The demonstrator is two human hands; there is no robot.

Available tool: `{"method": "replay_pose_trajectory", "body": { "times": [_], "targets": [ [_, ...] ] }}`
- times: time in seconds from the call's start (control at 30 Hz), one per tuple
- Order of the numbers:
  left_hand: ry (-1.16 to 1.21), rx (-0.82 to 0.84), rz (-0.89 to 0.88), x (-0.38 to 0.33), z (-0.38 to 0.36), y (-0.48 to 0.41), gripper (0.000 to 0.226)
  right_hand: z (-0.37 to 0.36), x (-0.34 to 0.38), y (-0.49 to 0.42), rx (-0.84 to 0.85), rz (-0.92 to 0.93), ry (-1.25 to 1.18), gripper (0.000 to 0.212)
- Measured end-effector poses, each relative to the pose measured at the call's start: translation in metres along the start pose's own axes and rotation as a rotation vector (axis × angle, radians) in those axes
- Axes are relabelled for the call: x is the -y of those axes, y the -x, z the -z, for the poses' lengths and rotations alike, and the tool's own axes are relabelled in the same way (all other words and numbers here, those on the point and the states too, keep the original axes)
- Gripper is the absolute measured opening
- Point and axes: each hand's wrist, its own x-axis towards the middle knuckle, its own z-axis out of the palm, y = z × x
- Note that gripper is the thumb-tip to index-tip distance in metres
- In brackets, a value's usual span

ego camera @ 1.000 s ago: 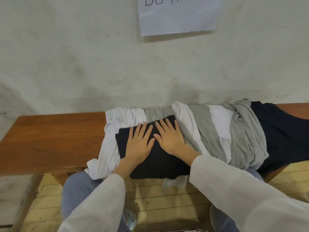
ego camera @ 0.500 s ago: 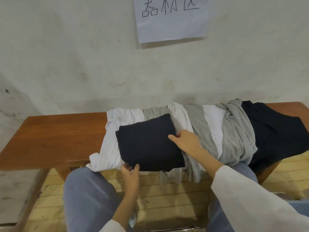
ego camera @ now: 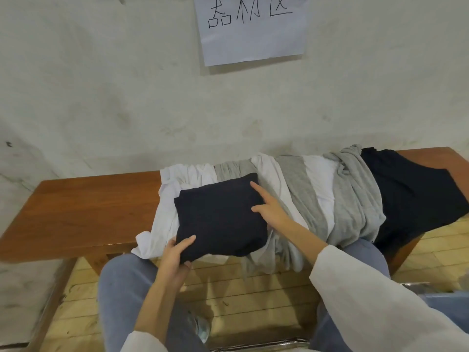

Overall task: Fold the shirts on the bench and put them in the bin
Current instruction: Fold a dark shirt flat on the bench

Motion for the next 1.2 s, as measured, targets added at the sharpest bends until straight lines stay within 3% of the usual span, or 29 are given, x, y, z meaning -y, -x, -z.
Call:
{"method": "replay_pose_trajectory", "body": {
  "times": [0.1,0.27,0.53,0.63,0.7,0.8,0.87,1.03,1.2],
  "targets": [
    [-0.012,0.064,-0.007,-0.025,0.001,0.006,0.044,0.007,0.011,-0.002,-0.008,-0.098,-0.19,0.065],
    [-0.172,0.35,0.011,-0.066,-0.037,0.023,0.061,0.035,0.031,0.025,-0.102,-0.074,-0.282,0.063],
    [-1.175,0.771,-0.053,-0.04,-0.218,0.048,0.075,0.148,-0.008,0.142,-0.537,0.009,-0.325,0.06],
    [-1.723,0.934,-0.311,0.004,-0.285,0.061,0.075,0.188,-0.042,0.192,-0.687,0.002,-0.357,0.062],
    [-1.757,1.052,-0.431,0.05,-0.328,0.08,0.065,0.215,-0.069,0.233,-0.801,-0.013,-0.42,0.062],
    [-1.595,1.177,-0.541,0.116,-0.371,0.103,0.057,0.246,-0.104,0.287,-0.943,-0.059,-0.528,0.061],
    [-1.598,1.275,-0.478,0.163,-0.392,0.113,0.061,0.265,-0.13,0.317,-1.01,-0.109,-0.534,0.061],
    [-1.653,1.365,0.032,0.274,-0.416,0.121,0.073,0.299,-0.207,0.365,-1.091,-0.29,-0.51,0.059],
    [-1.806,1.347,0.2,0.387,-0.418,0.103,0.076,0.307,-0.296,0.379,-1.075,-0.487,-0.486,0.059]
  ]
}}
